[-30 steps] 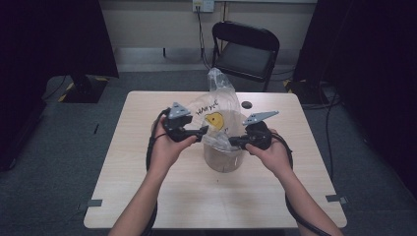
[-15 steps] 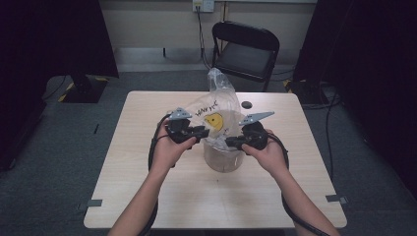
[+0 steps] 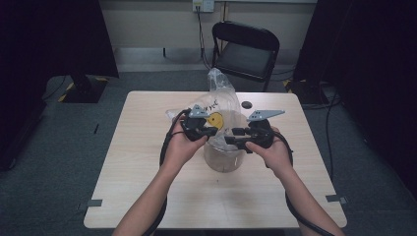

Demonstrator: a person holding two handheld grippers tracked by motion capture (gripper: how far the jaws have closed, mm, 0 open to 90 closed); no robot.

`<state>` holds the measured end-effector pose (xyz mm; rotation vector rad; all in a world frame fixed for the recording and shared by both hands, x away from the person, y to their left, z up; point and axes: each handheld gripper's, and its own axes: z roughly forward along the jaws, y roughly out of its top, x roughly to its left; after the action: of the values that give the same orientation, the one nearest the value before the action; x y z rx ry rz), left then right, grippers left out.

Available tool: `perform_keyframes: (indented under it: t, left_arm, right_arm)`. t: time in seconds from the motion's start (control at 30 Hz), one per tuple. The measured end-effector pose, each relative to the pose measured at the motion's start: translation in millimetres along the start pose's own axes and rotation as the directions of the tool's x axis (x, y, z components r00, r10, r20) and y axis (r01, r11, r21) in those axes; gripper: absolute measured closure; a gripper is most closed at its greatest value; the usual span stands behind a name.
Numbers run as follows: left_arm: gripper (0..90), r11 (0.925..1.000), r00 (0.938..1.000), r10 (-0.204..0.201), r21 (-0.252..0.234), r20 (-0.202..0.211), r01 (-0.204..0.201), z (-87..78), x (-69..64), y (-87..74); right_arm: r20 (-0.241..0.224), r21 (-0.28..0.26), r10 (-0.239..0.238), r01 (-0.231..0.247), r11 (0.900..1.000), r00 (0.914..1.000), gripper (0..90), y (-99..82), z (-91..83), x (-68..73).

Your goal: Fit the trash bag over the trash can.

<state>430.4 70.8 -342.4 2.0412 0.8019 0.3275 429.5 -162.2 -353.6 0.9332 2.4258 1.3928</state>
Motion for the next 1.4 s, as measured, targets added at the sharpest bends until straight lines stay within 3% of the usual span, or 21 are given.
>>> perform_keyframes:
  t: [0.13,0.23,0.27,0.33,0.4,0.47,0.57,0.6,0.63,0.7,0.8,0.93,1.03,1.1,1.2,1.27,1.3,1.37,1.4]
  left_arm:
    - [89.6,0.9996,0.9999,-0.013,-0.024,0.0,0.013,-13.4,5.1,-3.5]
    - [82.3,0.999,0.9999,-0.007,-0.044,-0.013,0.007,-25.2,8.4,-6.6]
    - [77.1,0.9981,0.9998,-0.015,-0.06,-0.01,0.014,-28.4,10.2,-8.6]
    - [58.3,0.9944,0.9992,-0.035,-0.101,-0.019,0.033,-35.5,14.3,-13.3]
    - [48.4,0.9936,0.9981,-0.056,-0.1,-0.026,0.053,-43.0,18.4,-18.9]
    - [36.3,0.9877,0.9948,-0.093,-0.13,-0.041,0.087,-50.6,23.5,-25.9]
    - [29.5,0.9871,0.9905,-0.114,-0.121,-0.077,0.104,-57.1,30.8,-34.5]
    - [28.6,0.9913,0.9884,-0.094,-0.102,-0.119,0.082,-58.2,34.0,-38.2]
    - [27.1,0.9913,0.9858,-0.1,-0.099,-0.135,0.087,-58.2,35.5,-40.4]
    - [23.7,0.985,0.9804,-0.144,-0.115,-0.134,0.129,-57.7,39.9,-45.7]
    - [22.9,0.9802,0.9754,-0.17,-0.126,-0.14,0.153,-54.0,41.5,-51.1]
    - [26.7,0.9807,0.981,-0.165,-0.123,-0.102,0.152,-46.3,40.0,-50.7]
    - [31.3,0.9747,0.9827,-0.172,-0.157,-0.07,0.159,-40.5,34.6,-42.5]
    - [34.9,0.976,0.9867,-0.156,-0.161,-0.047,0.147,-35.8,30.2,-33.4]
    - [40.3,0.978,0.9875,-0.154,-0.148,-0.034,0.147,-25.9,27.5,-23.6]
    - [46.1,0.9782,0.9861,-0.166,-0.127,0.0,0.165,-18.1,26.7,-20.5]
    - [51.5,0.9813,0.9883,-0.152,-0.119,0.003,0.152,-15.6,25.8,-19.3]
    - [48.2,0.984,0.9913,-0.132,-0.122,-0.008,0.13,-10.0,21.9,-16.1]
    - [51.2,0.9844,0.992,-0.126,-0.123,0.004,0.125,-7.4,19.7,-14.3]
  right_arm:
    - [0.032,0.019,-0.02,0.02,0.9996,0.9993,44.2,5.8,10.1,2.5]
    - [0.039,0.03,-0.018,0.017,0.9994,0.9991,46.6,14.8,21.0,1.4]
    - [0.038,0.042,-0.021,0.02,0.9989,0.9991,47.3,18.5,24.7,1.3]
    - [0.062,0.051,-0.031,0.027,0.9983,0.9976,48.1,26.2,31.1,0.9]
    - [0.069,0.08,-0.02,0.014,0.9967,0.9974,50.9,33.1,37.4,-0.1]
    - [0.065,0.124,-0.041,0.033,0.9917,0.997,60.4,38.1,43.3,-0.5]
    - [0.007,0.165,-0.071,0.069,0.984,0.9975,81.2,40.5,48.8,2.4]
    - [0.01,0.177,-0.083,0.08,0.981,0.9965,84.6,40.2,49.2,3.1]
    - [0.008,0.199,-0.099,0.095,0.9754,0.9951,87.4,39.4,49.0,4.5]
    - [0.007,0.213,-0.104,0.1,0.9719,0.9946,90.0,37.6,46.1,4.7]
    - [0.014,0.228,-0.105,0.099,0.9685,0.9944,90.0,33.0,38.2,1.9]
    - [0.025,0.235,-0.09,0.082,0.9686,0.9956,90.0,23.4,25.0,-5.1]
    - [0.014,0.237,-0.092,0.086,0.9678,0.9957,90.0,16.8,16.1,-6.8]
    - [0.001,0.24,-0.092,0.089,0.9667,0.9958,89.9,13.2,12.8,-7.2]
    - [0.009,0.249,-0.099,0.094,0.9639,0.995,89.2,9.5,9.3,-7.9]
    - [0.008,0.244,-0.089,0.085,0.9659,0.996,88.9,7.3,6.6,-9.2]
    - [0.01,0.242,-0.085,0.08,0.967,0.9963,88.5,5.7,5.5,-10.2]
    - [0.013,0.239,-0.08,0.075,0.9681,0.9967,87.1,2.8,3.6,-11.5]
    - [0.015,0.234,-0.077,0.072,0.9696,0.9969,85.9,1.2,2.4,-12.1]
